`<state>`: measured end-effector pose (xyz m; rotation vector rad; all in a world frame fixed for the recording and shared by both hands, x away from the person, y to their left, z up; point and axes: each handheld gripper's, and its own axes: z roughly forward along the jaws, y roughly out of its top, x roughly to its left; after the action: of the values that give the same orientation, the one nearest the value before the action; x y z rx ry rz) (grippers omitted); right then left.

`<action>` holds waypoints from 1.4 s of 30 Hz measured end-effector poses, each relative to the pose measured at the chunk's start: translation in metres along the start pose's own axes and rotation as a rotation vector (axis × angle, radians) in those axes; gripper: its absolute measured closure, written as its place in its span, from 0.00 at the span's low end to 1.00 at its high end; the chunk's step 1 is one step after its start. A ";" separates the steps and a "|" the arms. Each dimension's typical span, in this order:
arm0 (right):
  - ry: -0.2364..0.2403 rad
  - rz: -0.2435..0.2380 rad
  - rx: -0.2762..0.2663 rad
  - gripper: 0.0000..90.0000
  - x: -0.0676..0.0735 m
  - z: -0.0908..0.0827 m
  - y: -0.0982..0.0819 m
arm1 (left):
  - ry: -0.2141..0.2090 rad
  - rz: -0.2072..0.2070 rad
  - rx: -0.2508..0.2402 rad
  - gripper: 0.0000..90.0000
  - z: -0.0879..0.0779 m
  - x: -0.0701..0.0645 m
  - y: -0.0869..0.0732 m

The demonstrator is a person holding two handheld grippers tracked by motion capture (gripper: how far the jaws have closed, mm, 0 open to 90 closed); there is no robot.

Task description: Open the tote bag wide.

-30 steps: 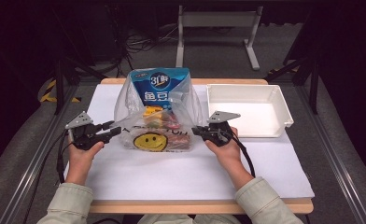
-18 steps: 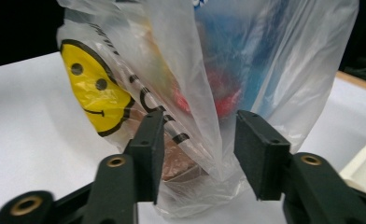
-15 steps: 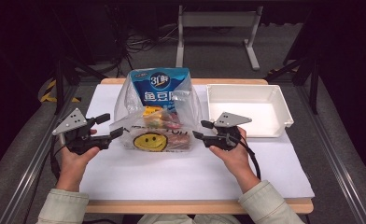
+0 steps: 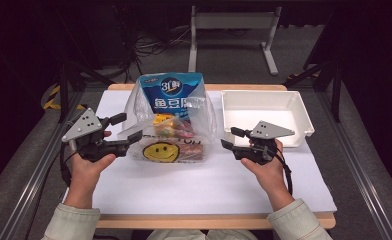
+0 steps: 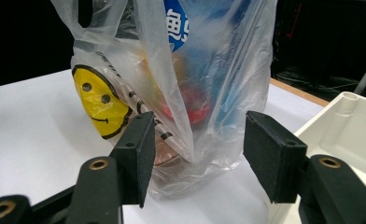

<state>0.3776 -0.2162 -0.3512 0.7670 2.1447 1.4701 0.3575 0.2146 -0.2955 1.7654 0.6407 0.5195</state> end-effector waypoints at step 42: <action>0.033 0.034 -0.007 0.50 -0.003 -0.005 -0.004 | 0.232 -0.020 0.082 1.00 0.042 0.029 -0.001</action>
<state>0.3762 -0.2227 -0.3529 0.7848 2.1601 1.5168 0.4057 0.2036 -0.3072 1.7881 0.8506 0.6995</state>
